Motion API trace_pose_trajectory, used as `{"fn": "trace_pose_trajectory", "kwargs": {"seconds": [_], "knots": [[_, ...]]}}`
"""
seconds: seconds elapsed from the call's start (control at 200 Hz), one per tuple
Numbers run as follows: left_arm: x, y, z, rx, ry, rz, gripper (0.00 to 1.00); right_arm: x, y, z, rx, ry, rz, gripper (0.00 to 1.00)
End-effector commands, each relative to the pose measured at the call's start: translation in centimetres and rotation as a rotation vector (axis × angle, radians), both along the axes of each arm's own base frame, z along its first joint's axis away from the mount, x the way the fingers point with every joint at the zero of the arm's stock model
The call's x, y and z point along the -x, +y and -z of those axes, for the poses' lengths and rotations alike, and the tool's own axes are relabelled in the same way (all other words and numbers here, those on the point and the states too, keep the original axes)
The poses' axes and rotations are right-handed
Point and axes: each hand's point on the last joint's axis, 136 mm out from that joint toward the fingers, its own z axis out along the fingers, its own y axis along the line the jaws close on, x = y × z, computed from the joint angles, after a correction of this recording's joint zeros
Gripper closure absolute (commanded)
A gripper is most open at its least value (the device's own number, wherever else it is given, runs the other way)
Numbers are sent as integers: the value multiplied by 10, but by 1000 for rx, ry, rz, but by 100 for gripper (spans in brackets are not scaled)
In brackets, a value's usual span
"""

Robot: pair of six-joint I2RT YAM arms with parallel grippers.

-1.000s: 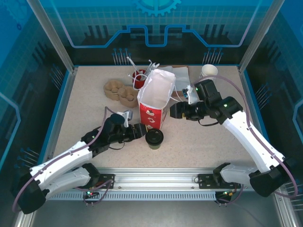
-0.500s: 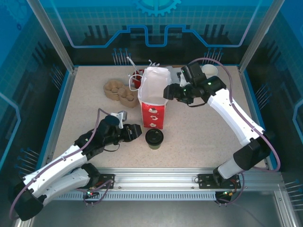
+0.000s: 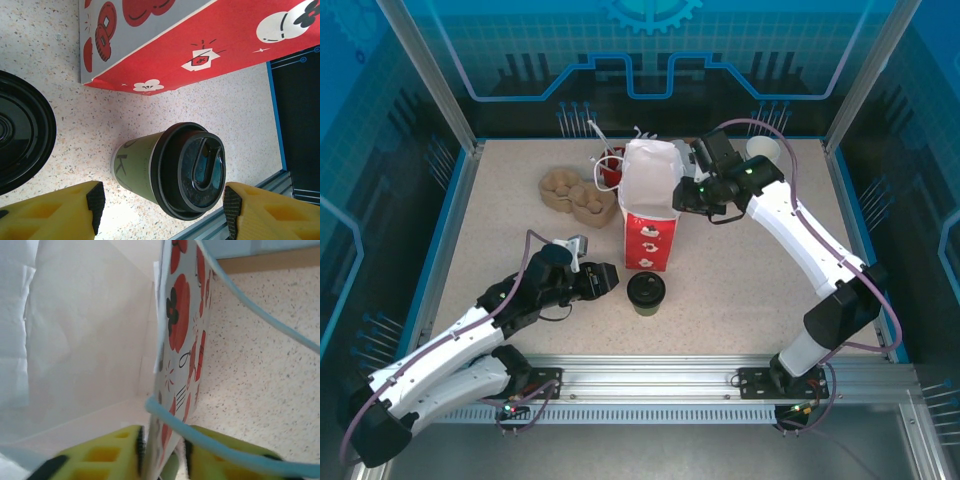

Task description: Pack the takeout coffee

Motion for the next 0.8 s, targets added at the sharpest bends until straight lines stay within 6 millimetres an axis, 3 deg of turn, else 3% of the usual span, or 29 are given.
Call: {"fn": "trace_pose_trajectory", "kwargs": {"seconds": [0.0, 0.29, 0.665, 0.795], "knots": [[-1, 3, -16, 0, -39, 5, 34, 9, -12, -17, 50, -46, -1, 83], [-1, 3, -18, 3, -44, 8, 33, 25, -61, -42, 96, -116, 57, 94], [-5, 3, -21, -13, -52, 3, 33, 56, -125, -19, 51, -71, 203, 97], [-8, -1, -20, -14, -44, 10, 33, 59, -134, -9, 26, -54, 235, 98]]}}
